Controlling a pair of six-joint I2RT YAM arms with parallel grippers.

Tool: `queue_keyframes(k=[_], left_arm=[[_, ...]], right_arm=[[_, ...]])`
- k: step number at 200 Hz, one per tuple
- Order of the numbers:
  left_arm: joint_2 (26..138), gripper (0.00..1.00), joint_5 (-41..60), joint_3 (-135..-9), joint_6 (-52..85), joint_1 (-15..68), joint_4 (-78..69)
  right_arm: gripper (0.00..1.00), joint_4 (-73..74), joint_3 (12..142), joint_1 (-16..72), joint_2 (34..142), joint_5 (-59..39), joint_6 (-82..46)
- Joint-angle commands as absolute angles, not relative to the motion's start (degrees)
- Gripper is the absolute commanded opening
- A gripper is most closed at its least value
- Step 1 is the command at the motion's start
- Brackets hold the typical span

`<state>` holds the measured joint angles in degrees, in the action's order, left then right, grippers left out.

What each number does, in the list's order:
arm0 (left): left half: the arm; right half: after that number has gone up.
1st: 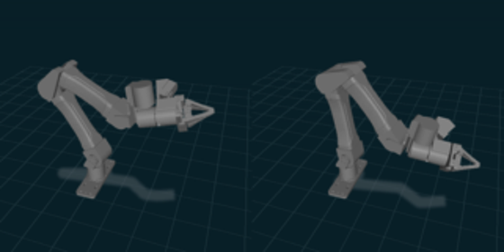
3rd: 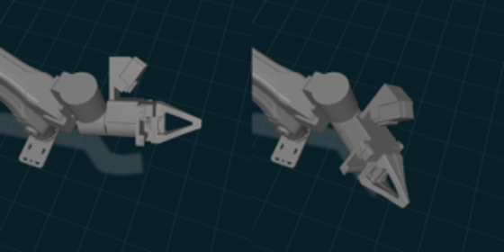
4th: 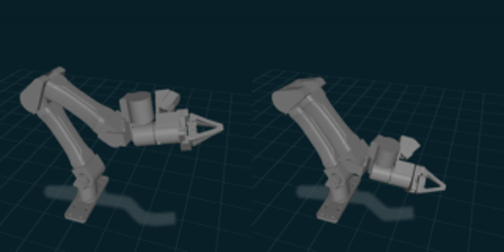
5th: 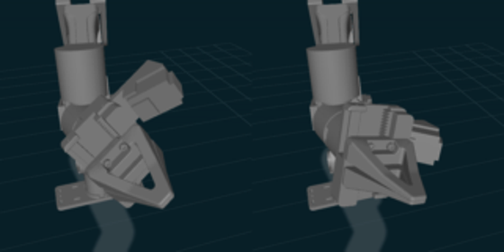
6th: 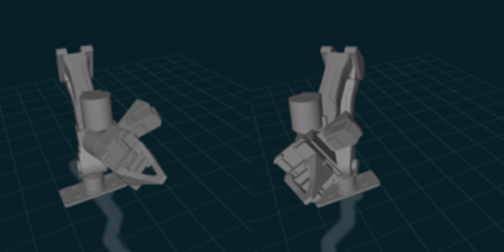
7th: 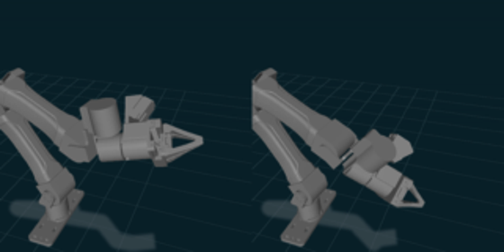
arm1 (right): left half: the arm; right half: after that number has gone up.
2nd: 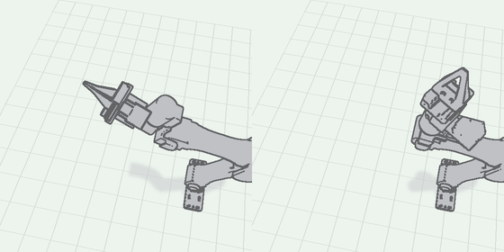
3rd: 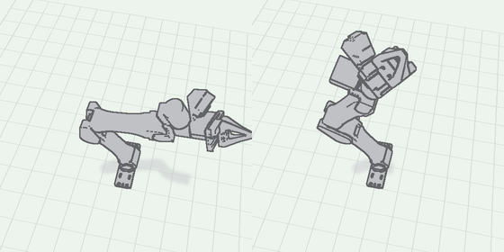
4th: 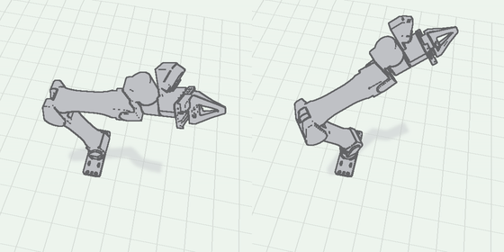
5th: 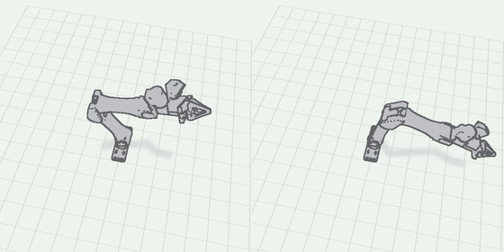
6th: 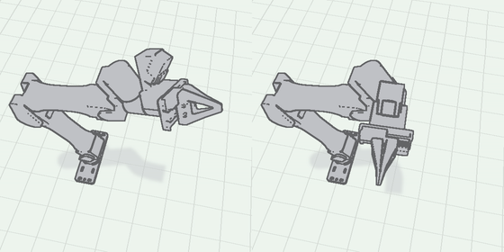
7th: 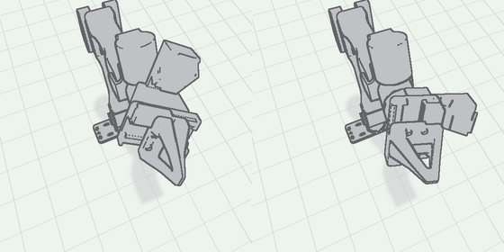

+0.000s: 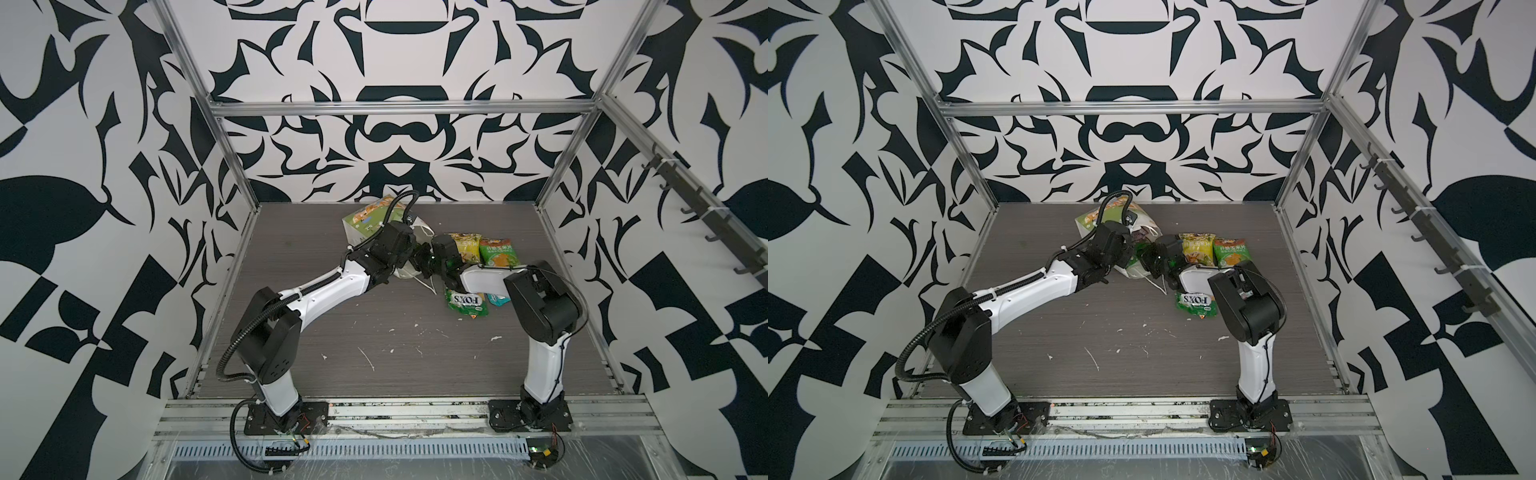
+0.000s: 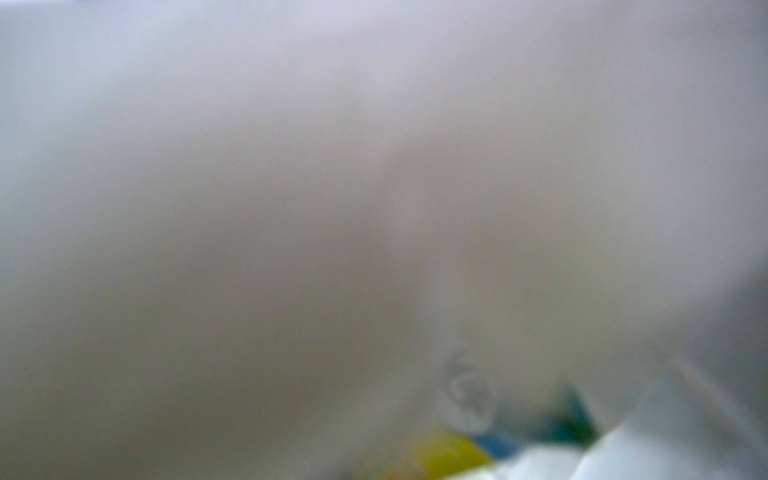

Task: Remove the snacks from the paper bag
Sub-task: 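Reach the right gripper into the bag and close on the green packet, then pull the green packet out with the right gripper while the left lifts the bag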

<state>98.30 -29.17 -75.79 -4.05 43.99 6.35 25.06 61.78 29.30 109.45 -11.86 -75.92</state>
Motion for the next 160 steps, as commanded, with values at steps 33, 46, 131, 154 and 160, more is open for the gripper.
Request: queue_keyframes(k=[33,46,131,154,160], left_arm=[[95.8,0.0,-29.9,-76.5,-1.2,42.0,8.5],[95.2,0.0,-29.4,-76.2,-1.1,41.3,8.5],[89.9,0.0,-22.8,-76.4,1.2,36.3,11.0],[88.1,0.0,-19.2,-76.7,3.0,34.3,12.9],[87.6,0.0,-18.8,-76.7,3.1,34.0,13.2]], right_arm=[[0.0,14.6,56.9,30.1,87.8,-11.5,-62.2],[0.0,10.9,56.1,30.1,82.9,-11.4,-59.2],[0.0,-3.9,58.0,28.4,66.0,-16.7,-41.5],[0.0,-7.6,58.6,26.4,63.0,-17.4,-38.9],[0.0,-8.1,58.6,25.4,62.5,-18.2,-38.7]])
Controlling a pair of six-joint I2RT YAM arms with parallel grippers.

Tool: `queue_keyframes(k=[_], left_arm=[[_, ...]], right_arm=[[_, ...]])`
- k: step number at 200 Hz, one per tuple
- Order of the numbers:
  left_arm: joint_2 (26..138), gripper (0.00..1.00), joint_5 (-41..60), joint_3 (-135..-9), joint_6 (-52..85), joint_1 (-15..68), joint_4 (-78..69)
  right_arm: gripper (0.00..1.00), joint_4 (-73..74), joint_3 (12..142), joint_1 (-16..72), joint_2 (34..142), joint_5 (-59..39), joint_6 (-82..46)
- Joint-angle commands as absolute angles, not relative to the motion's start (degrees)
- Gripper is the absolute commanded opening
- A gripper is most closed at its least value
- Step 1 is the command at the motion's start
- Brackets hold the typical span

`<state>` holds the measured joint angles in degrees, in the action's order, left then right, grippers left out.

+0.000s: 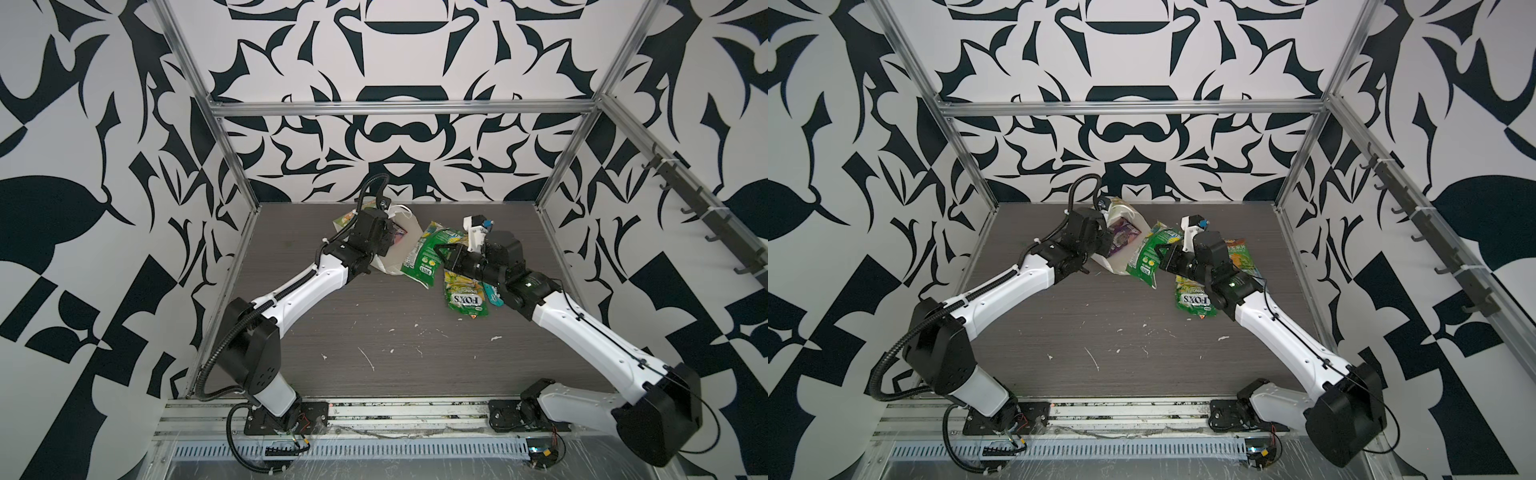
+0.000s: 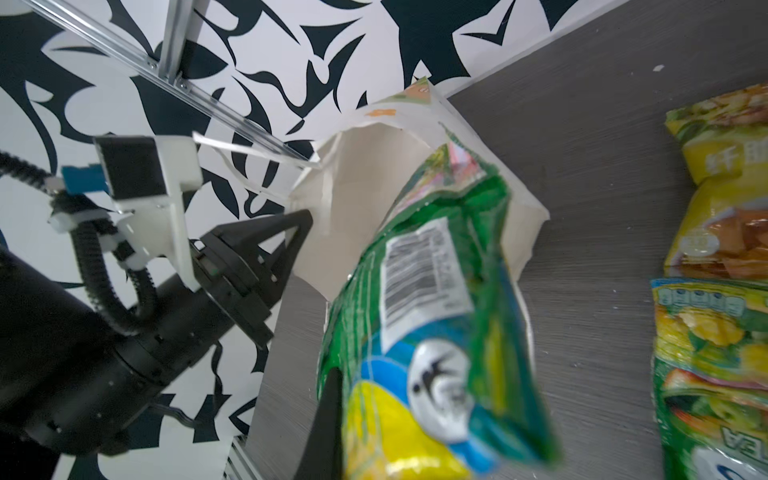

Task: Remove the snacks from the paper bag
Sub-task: 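Pull the green packet out with the right gripper while the left lifts the bag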

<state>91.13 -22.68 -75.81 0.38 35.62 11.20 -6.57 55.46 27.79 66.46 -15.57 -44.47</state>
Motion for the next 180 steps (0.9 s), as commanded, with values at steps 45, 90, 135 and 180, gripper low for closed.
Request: queue_keyframes(k=[45,90,135,180], left_arm=[[87.0,0.0,-16.7,-77.5,3.9,33.1,16.6],[87.3,0.0,-14.8,-79.2,4.1,32.7,19.2],[86.7,0.0,-12.6,-84.2,3.5,32.1,25.4],[85.8,0.0,-11.0,-87.1,4.4,30.8,29.7]], right_arm=[[0.0,-11.6,58.6,17.9,60.4,-26.6,-37.6],[0.0,-17.5,59.5,12.7,63.2,-31.4,-34.4],[0.0,-22.2,60.5,12.2,66.6,-35.2,-27.3],[0.0,-22.7,60.0,12.2,66.1,-37.5,-26.6]])
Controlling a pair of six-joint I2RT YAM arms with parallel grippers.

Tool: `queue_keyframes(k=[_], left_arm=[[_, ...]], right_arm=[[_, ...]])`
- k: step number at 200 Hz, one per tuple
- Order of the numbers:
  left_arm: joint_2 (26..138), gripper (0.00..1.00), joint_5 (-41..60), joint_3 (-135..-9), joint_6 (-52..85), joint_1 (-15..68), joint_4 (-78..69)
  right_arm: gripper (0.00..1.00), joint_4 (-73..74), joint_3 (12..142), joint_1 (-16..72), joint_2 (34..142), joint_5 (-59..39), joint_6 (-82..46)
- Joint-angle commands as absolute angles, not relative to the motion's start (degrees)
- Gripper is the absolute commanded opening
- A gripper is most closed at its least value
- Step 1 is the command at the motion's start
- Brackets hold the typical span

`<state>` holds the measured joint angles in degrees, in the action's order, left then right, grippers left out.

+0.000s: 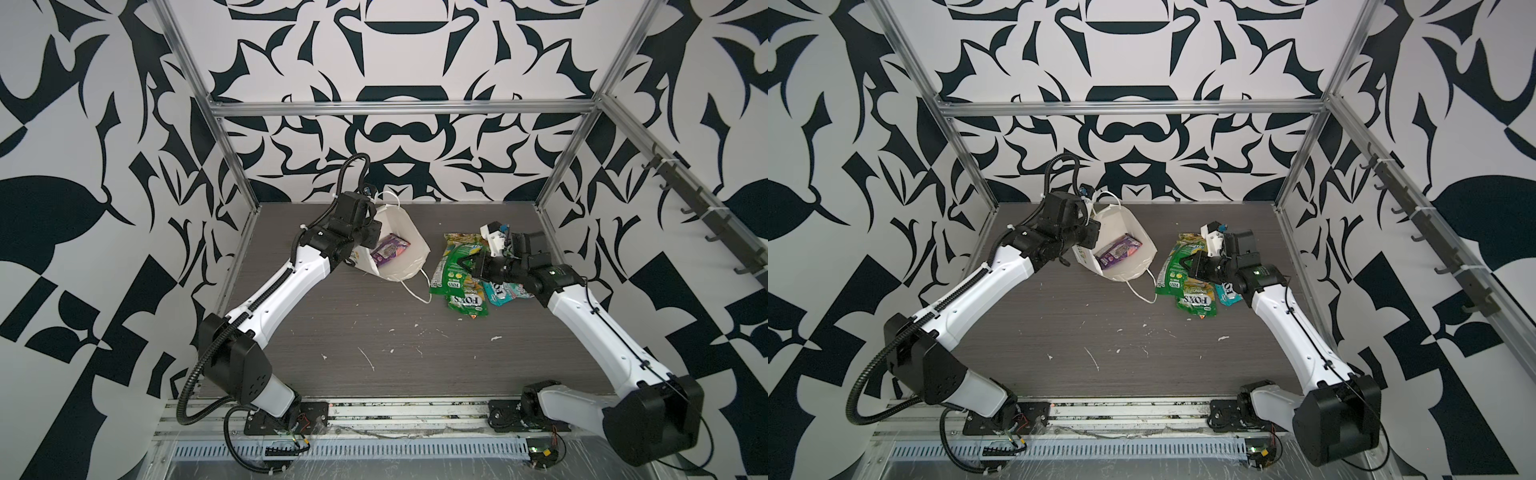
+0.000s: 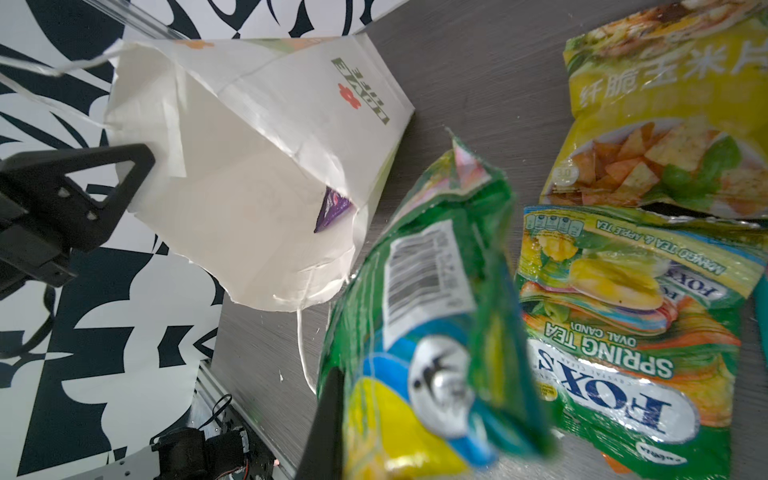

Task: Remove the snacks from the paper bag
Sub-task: 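Pull the green packet out with the right gripper while the left lifts the bag, then carry the green packet nearer the robot and release it on the table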

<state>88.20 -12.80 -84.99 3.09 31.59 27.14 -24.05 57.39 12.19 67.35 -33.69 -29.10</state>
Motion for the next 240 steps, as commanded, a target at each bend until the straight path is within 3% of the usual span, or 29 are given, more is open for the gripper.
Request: queue_keyframes(k=[1,90,132,167,217,240], left_arm=[[85.8,0.0,-10.9,-87.1,4.4,30.8,29.6],[87.3,0.0,-9.9,-86.9,5.0,29.9,29.4],[87.2,0.0,-7.0,-83.9,3.9,30.0,26.5],[87.7,0.0,-7.5,-82.5,3.8,30.0,25.4],[88.7,0.0,-6.2,-82.1,4.4,29.9,23.8],[89.4,0.0,-5.7,-82.1,4.3,29.9,23.0]], right_arm=[[0.0,-22.7,60.0,12.2,66.2,-37.6,-26.6],[0.0,-25.8,59.6,12.1,68.5,-39.9,-24.0],[0.0,-27.7,56.7,12.2,67.7,-34.5,-24.5],[0.0,-28.1,55.0,12.3,69.2,-38.4,-24.6],[0.0,-42.8,53.9,12.2,67.1,-39.9,-19.6],[0.0,-50.9,52.6,12.3,64.9,-36.0,-18.0]])
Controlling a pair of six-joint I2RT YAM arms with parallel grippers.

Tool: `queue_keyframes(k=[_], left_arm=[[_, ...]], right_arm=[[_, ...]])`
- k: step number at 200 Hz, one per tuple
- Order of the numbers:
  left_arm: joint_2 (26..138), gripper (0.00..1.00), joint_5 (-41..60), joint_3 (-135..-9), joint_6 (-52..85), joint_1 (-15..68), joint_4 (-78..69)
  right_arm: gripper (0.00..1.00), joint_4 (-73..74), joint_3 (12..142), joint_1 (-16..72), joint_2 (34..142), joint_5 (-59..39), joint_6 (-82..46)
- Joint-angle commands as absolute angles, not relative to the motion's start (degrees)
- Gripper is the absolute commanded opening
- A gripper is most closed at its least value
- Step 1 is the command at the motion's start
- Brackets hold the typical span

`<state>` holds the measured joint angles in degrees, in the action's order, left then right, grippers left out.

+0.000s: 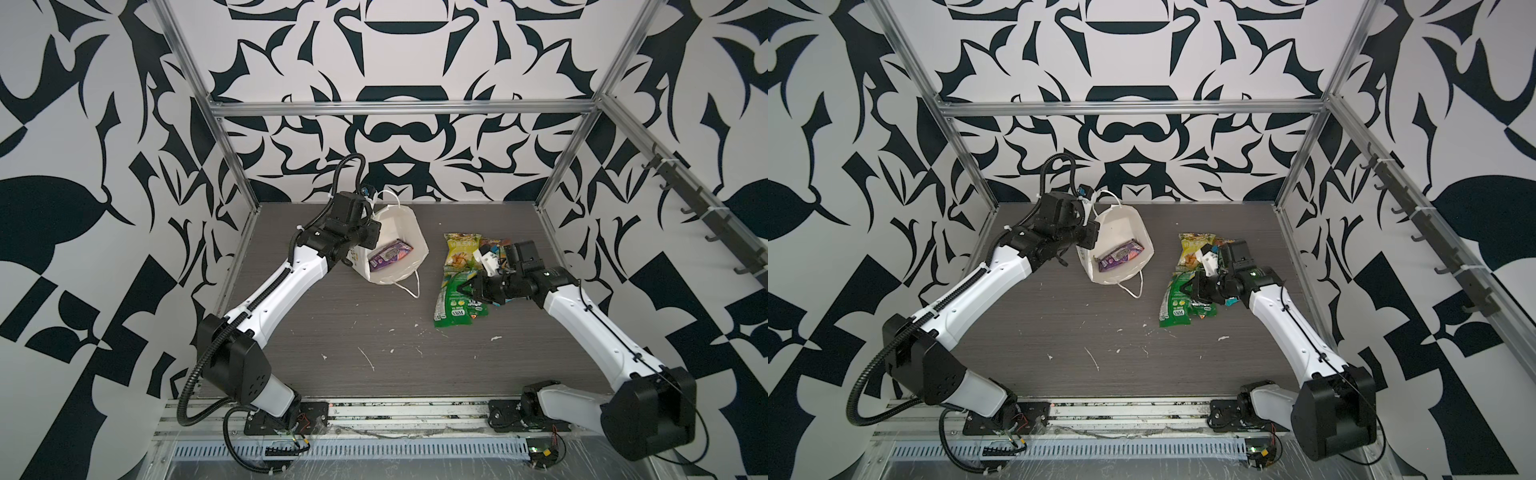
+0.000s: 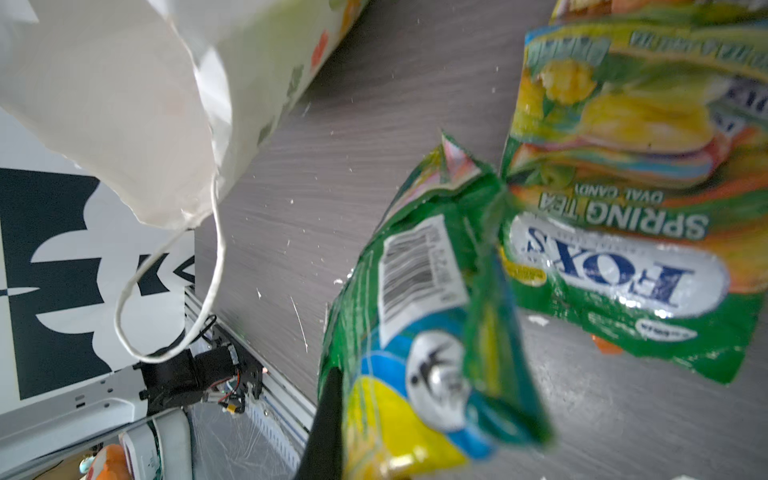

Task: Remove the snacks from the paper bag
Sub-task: 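Carry the green packet nearer the robot and release it on the table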

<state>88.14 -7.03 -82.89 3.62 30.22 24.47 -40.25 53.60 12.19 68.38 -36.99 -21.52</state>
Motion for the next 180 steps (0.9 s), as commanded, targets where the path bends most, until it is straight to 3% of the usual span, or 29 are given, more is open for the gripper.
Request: queue_keyframes(k=[1,41,116,139,162,180], left_arm=[[89.5,0.0,-5.7,-82.1,4.3,29.9,22.9],[89.9,0.0,-4.3,-81.7,4.4,29.9,22.1],[89.0,0.0,-2.2,-78.9,5.3,30.0,18.5],[89.2,0.0,-1.5,-78.8,5.9,29.9,18.2],[89.5,0.0,-1.1,-79.1,5.9,29.9,18.6],[89.5,0.0,-1.1,-79.0,5.8,30.0,18.6]], right_arm=[[0.0,-51.3,52.6,12.3,64.8,-35.9,-18.0],[0.0,-57.6,49.1,12.6,61.7,-32.1,-19.5],[0.06,-60.5,52.3,13.2,69.8,-25.9,-18.8],[0.16,-61.8,54.3,13.2,71.2,-24.9,-18.3],[0.35,-63.6,57.8,13.3,70.9,-20.9,-18.3],[0.38,-65.8,62.2,13.3,70.9,-14.3,-18.4]])
